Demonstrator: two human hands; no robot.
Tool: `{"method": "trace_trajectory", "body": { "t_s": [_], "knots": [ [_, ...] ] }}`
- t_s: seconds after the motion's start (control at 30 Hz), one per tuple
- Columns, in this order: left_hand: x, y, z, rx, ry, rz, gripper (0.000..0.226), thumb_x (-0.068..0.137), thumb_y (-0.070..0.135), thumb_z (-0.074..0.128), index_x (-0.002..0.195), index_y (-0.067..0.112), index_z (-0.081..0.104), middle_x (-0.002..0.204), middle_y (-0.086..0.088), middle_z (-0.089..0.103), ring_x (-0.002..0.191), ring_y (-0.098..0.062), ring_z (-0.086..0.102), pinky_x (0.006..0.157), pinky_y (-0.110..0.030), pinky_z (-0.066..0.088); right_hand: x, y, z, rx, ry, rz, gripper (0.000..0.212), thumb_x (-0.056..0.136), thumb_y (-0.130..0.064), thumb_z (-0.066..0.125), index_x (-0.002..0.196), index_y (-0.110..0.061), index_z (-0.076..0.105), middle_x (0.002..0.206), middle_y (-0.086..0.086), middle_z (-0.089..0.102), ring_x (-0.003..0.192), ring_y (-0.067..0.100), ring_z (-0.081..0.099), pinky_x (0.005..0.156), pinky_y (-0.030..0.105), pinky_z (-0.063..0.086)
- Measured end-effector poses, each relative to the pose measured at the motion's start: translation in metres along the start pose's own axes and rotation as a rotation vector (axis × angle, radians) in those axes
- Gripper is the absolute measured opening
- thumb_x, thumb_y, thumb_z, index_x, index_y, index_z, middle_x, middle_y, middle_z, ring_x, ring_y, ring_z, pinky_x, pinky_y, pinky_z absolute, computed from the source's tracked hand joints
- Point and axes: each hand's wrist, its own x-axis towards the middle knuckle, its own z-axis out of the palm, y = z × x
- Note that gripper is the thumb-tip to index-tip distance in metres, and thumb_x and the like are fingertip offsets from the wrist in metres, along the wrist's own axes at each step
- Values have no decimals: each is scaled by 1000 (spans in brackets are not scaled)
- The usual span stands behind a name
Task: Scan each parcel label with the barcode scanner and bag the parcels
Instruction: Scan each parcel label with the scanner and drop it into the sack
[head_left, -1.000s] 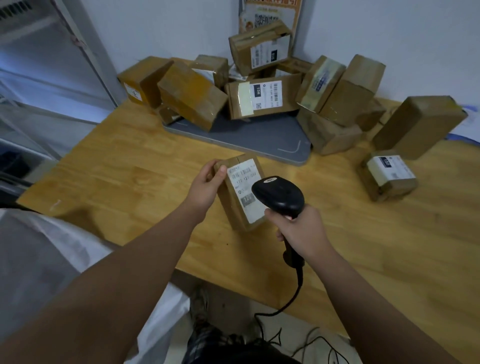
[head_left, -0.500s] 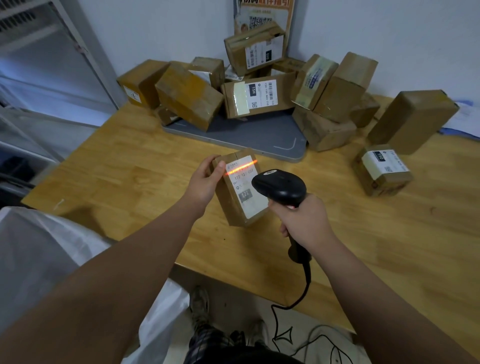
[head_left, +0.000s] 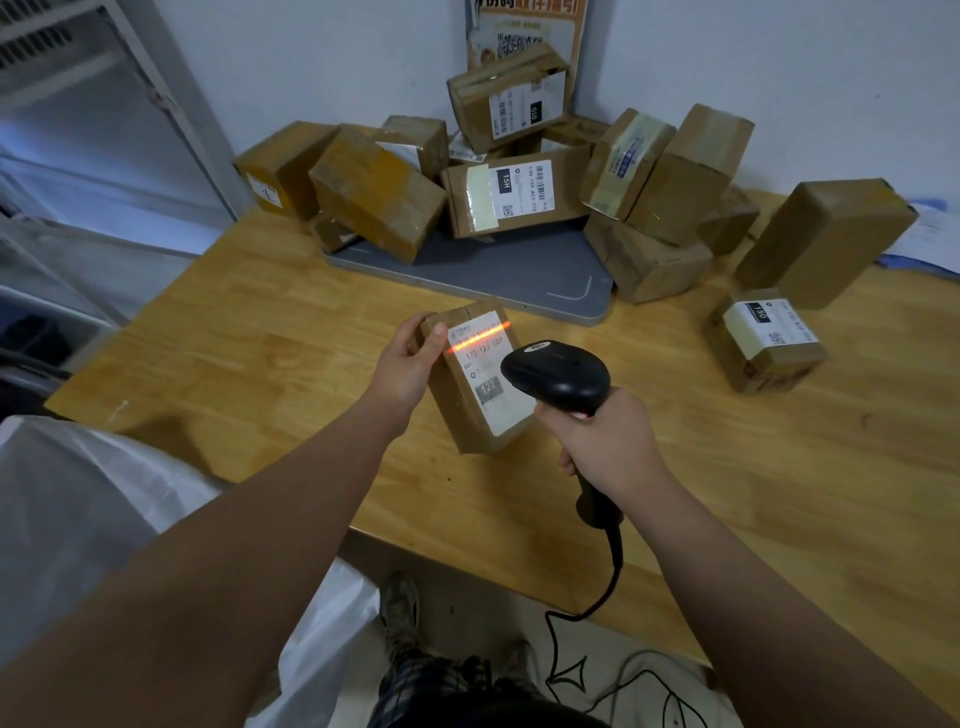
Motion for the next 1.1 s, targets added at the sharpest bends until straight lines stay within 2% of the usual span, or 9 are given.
{"method": "trace_trajectory", "body": {
  "t_s": [0.07,0.17,0.33,0.5,0.57,0.77,0.9,1.0,1.1],
  "knots": [
    [0,-1,-1,-1,2,1,51,99,42,47,147,28,36,142,-3,48,126,-17,44,92,-29,37,1,-2,0,-40,-27,13,11,84,-25,70,80,-18,62,56,4,62,43,6,58,45,15,47],
    [2,-3,-3,-7,-2,-4,51,98,44,47,145,29,37,142,-2,48,131,-21,43,96,-32,38,6,-9,-6,-109,-64,44,18,83,-27,69,79,-11,65,54,3,62,43,8,59,50,21,47],
    [2,-5,-3,-62,4,-33,52,99,42,48,147,27,36,139,-4,50,130,-23,45,94,-32,39,19,-39,-25,-103,-100,62,19,81,-27,68,88,-9,65,58,5,63,48,17,63,51,26,53],
    [4,-6,-3,-113,37,-120,54,98,44,49,147,30,34,144,-5,46,134,-27,40,110,-45,37,25,-78,-34,-239,-191,14,19,85,-28,66,91,-10,63,64,8,65,51,17,63,53,26,55],
    [5,-7,-3,-125,32,-140,55,97,44,50,147,31,34,145,-6,45,135,-28,40,111,-49,36,27,-91,-36,-283,-216,-13,19,85,-27,66,90,-9,62,63,8,64,50,17,63,52,26,55],
    [1,-10,-3,-186,17,-176,56,96,45,51,148,30,35,139,-9,52,129,-27,48,104,-43,44,22,-103,-36,-373,-264,-29,19,86,-26,65,86,-8,61,62,10,63,50,17,62,50,25,53],
    [-8,-11,-8,-207,14,-158,54,97,42,51,147,27,37,136,-8,54,126,-25,50,99,-36,45,18,-96,-28,-339,-251,-51,20,85,-28,66,85,-8,60,60,9,63,47,16,61,49,25,51],
    [-21,-13,-16,-236,20,-134,48,97,41,53,141,24,44,132,-6,55,118,-23,54,89,-31,45,13,-94,-15,-303,-274,-60,21,83,-27,67,85,-7,61,58,9,62,41,14,59,48,26,52],
    [-30,-16,-34,-258,62,-122,48,92,42,60,134,21,52,123,-6,62,111,-23,59,86,-30,47,6,-95,5,-272,-287,-68,17,82,-26,67,80,-11,62,60,8,62,40,12,59,45,23,51]
  ]
}}
